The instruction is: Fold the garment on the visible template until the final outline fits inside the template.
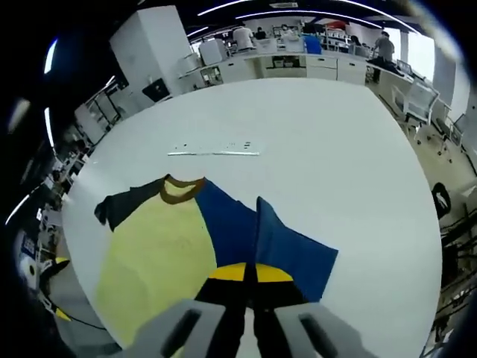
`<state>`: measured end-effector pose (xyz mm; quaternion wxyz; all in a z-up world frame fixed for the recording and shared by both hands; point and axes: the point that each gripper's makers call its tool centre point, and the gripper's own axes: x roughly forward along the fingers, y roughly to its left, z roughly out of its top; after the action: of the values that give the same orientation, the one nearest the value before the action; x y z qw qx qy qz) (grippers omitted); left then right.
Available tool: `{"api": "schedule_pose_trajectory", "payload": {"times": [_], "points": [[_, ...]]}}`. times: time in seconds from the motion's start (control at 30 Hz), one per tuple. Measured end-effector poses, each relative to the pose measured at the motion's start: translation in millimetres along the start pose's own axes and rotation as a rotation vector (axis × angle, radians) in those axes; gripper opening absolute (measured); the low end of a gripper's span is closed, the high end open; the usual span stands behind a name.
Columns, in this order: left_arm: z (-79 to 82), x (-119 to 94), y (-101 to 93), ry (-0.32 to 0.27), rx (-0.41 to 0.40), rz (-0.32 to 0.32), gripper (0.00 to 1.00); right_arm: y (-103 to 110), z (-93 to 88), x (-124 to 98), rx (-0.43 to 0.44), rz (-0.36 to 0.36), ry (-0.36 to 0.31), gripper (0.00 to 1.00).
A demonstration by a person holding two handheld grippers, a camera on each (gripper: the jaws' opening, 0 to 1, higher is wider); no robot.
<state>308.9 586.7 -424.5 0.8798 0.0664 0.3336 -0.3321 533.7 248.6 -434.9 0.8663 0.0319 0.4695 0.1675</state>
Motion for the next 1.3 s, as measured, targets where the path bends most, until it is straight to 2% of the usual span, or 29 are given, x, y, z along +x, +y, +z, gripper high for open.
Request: {"api": "schedule_pose_trajectory", "payload": {"times": [0.37,0.7,1.3], "points": [[-1.6,1,-2.7,0.004,-0.001,-0.007,0.99,32,6.3,5,-0.081,0.032,-0.005,0.00],[-2.2,2,-2.8,0.004,-0.003,-0.006,0.99,47,16.6,14,-0.094,0.050,-0.005,0.00],[-3.5,7,-4.8,0.015,0.001,-0.022,0.99,88,19.0,26,-0.144,0.097,0.000,0.00]]}}
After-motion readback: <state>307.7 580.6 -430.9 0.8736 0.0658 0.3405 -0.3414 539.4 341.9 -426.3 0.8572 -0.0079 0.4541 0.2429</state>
